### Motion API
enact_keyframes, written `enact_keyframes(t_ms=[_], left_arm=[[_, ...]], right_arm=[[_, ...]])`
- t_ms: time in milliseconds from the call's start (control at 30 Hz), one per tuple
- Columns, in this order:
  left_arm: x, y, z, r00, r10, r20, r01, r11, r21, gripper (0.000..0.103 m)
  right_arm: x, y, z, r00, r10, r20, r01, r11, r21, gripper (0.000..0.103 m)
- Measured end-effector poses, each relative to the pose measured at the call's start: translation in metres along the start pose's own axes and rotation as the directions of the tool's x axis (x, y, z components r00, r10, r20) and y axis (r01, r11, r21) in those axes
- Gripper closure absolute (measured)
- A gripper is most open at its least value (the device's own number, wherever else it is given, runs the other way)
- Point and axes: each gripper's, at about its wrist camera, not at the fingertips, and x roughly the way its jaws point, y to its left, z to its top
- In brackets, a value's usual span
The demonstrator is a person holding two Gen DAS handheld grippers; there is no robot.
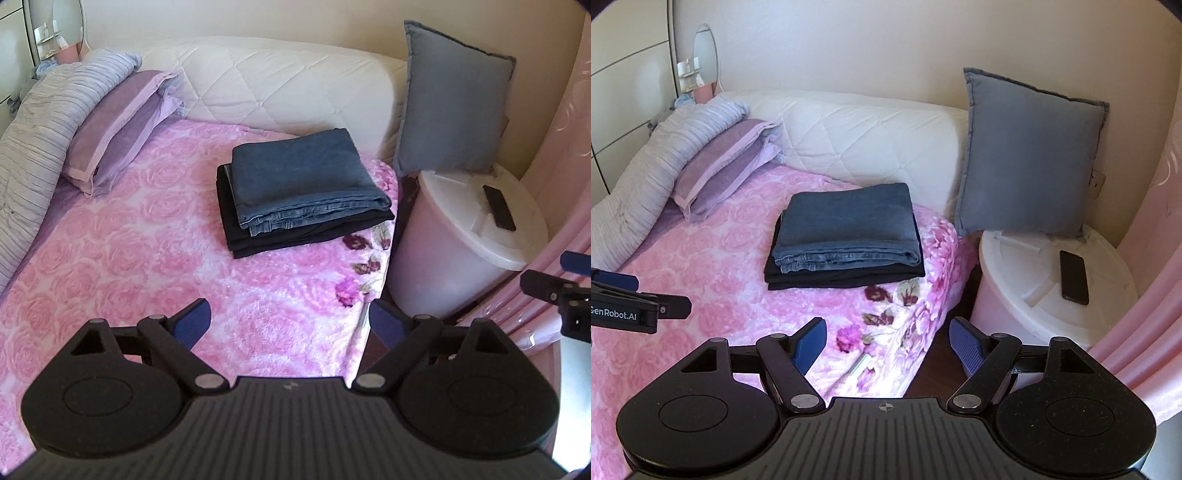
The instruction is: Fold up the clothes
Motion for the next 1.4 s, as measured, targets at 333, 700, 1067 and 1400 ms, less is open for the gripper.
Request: enact_keyframes(t_ms=[333,700,1067,1400], left_arm=[[-0.006,-0.002,0.000,1.000,-0.019,0.015,0.019,1.000,-0.010,0.013],[-0.008,-0.003,-0.002,0.999,0.013,0.052,-0.013,1.000,-0.005,0.014],[-0.006,-0.004,-0.008,0.998,0.038,0.050,-0.039,0.999,0.018,0.013],[-0.005,0.001,-0.008,0.997,0.053,0.047,-0.053,0.999,0.003,0.013]], right_arm=[[-0.009,0.001,0.001,1.000,-0.009,-0.004,0.009,1.000,0.027,0.026],[-0.006,0.009,-0.001,0.999,0.008,-0.040,-0.007,0.999,0.039,0.026],[-0.003,0.018,-0.001,0.999,0.018,-0.048,-0.017,1.000,0.025,0.026],[0.000,0.024,0.000,0.998,0.032,-0.056,-0.031,0.999,0.019,0.026]])
